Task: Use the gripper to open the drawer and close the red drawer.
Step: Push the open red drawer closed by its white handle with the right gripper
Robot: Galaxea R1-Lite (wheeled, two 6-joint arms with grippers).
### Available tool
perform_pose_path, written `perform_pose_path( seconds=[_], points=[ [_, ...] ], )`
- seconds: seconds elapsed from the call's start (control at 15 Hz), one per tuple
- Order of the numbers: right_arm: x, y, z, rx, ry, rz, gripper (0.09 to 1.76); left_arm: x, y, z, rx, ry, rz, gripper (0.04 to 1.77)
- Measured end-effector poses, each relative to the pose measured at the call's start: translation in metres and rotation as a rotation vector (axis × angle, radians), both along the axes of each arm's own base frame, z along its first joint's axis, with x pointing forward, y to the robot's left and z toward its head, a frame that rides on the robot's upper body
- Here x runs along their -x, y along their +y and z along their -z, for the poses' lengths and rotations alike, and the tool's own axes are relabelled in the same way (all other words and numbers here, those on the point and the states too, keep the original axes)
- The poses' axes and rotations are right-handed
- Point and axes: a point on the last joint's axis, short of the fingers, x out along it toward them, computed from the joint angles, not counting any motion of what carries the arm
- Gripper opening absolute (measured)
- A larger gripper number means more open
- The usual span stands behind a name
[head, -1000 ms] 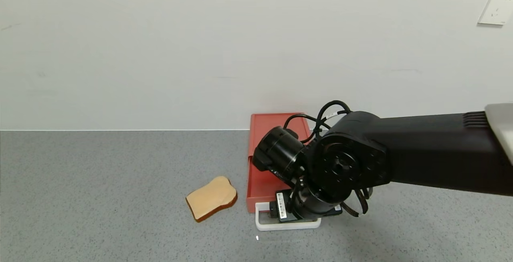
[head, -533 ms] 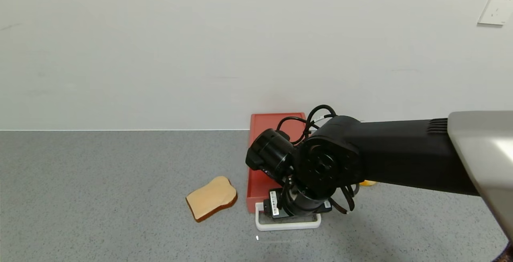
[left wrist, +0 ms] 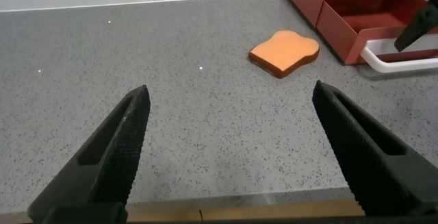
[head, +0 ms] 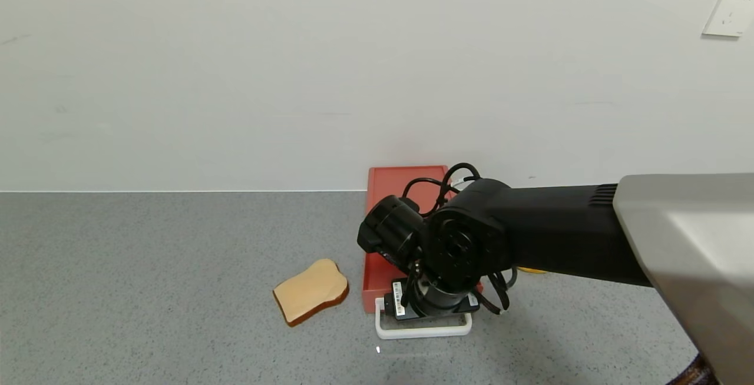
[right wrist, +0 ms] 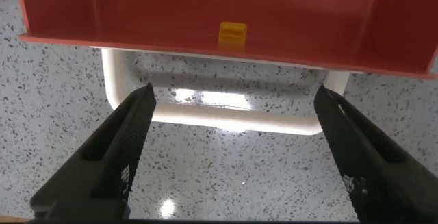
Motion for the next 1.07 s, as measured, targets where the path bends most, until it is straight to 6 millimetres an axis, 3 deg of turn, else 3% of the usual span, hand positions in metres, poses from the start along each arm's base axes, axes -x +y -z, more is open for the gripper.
perform_pose_path(
  seconds=[1.07],
  points=[
    [-0.024, 0.002, 0.003, -0.023, -0.071, 0.006, 1.71, 0.0, 0.0, 0.0, 0.0, 0.0, -0.002, 1.72]
  ],
)
